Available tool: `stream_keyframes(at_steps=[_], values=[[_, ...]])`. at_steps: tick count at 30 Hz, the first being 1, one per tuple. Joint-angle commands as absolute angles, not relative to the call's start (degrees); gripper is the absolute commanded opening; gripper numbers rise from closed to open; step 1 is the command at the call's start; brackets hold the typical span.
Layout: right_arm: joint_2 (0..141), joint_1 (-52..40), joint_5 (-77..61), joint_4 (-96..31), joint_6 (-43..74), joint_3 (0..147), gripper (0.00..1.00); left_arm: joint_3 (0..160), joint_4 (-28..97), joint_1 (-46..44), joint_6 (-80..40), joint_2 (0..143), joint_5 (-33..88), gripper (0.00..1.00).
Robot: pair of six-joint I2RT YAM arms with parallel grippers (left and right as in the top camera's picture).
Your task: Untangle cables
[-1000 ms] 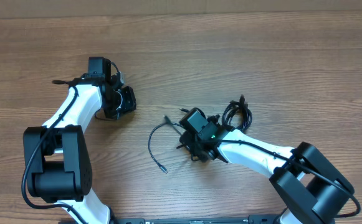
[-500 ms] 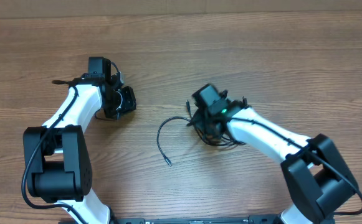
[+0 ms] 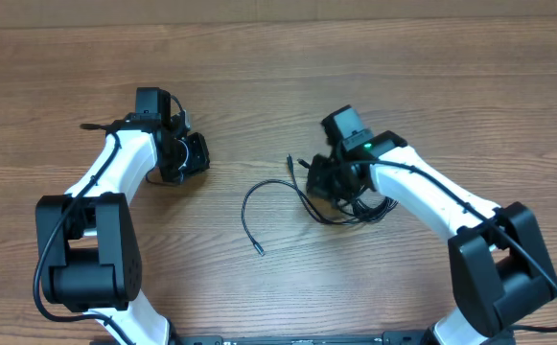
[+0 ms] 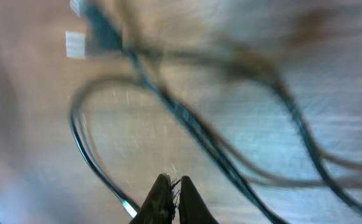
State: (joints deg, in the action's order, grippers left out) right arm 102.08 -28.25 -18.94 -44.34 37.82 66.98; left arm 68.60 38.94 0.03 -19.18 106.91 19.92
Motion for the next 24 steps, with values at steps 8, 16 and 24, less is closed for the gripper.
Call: stream_keyframes(at_steps=[8,16,24], values=[[102.4,-30.6,-13.5,-53.9,23.1,68.2,0.22,68.5,38.7,0.0,-19.6,106.3,20.6,0.04],[102.6,-35.5,-11.0,-54.3,0.6,67.5,0.6,68.5,38.6,0.0,-19.6,106.3,20.6,0.04],[102.7,-40.8,7.9,-50.3,-7.4,67.5,0.82,68.5,38.6,0.0,-19.6,106.3,20.6,0.04]])
